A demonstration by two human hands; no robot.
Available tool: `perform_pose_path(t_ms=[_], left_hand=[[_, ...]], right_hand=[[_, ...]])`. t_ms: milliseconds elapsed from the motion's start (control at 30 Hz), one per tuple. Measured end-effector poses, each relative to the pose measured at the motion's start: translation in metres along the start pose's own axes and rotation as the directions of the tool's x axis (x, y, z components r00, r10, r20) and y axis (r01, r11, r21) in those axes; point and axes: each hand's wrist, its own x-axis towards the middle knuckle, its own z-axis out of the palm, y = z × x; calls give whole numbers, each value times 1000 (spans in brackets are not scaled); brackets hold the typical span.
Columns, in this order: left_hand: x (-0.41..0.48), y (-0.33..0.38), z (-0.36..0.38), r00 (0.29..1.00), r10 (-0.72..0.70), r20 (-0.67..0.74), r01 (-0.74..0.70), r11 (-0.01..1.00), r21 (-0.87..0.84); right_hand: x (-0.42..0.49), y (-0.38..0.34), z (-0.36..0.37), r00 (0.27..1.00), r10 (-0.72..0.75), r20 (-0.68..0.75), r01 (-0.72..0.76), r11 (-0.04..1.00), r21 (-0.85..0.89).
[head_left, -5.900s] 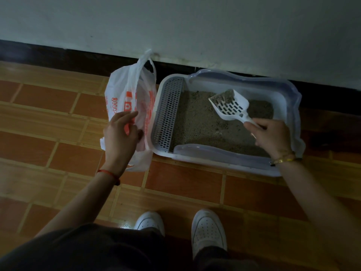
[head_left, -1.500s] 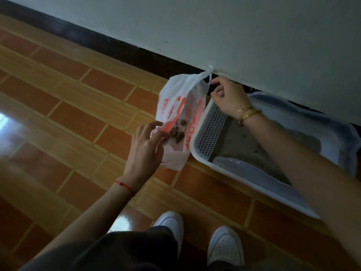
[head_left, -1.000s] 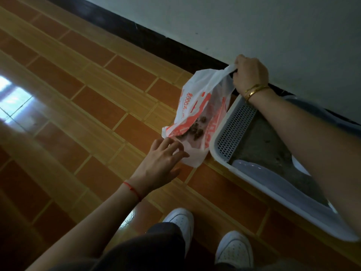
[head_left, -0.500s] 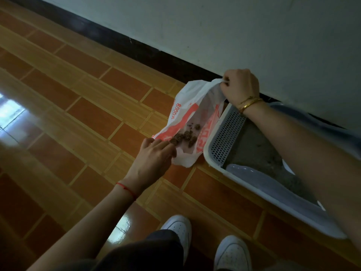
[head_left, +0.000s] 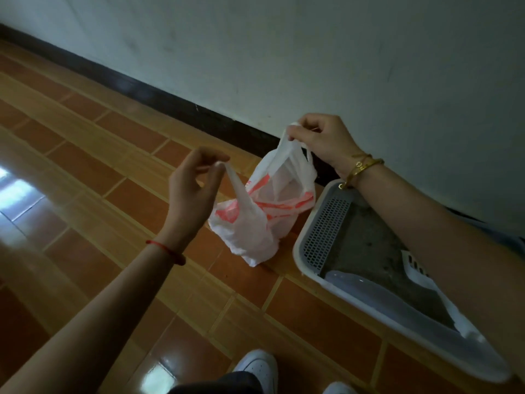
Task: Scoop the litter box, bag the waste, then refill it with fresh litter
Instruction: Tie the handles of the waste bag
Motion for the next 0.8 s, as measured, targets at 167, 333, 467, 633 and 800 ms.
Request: perform_pose_path(t_ms=[167, 333, 467, 633, 800], left_hand=[[29, 22, -14, 996, -93, 10, 91, 942, -324], [51, 52, -26, 992, -121, 16, 111, 839, -532], [64, 71, -32, 992, -124, 32, 118, 790, -601], [65, 76, -32, 983, -180, 39, 164, 763, -626], [54, 59, -22, 953, -268, 137, 295, 735, -611]], right_hand=[[-5, -51, 0, 997, -80, 9, 78, 985, 153], [-14, -92, -2, 988, -151, -15, 150, 950, 274], [-19, -114, -5, 977, -202, -69, 213, 894, 395], [-29, -110, -1, 969, -228, -96, 248, 895, 371], [-34, -81, 15, 964, -261, -58, 267, 954, 139]])
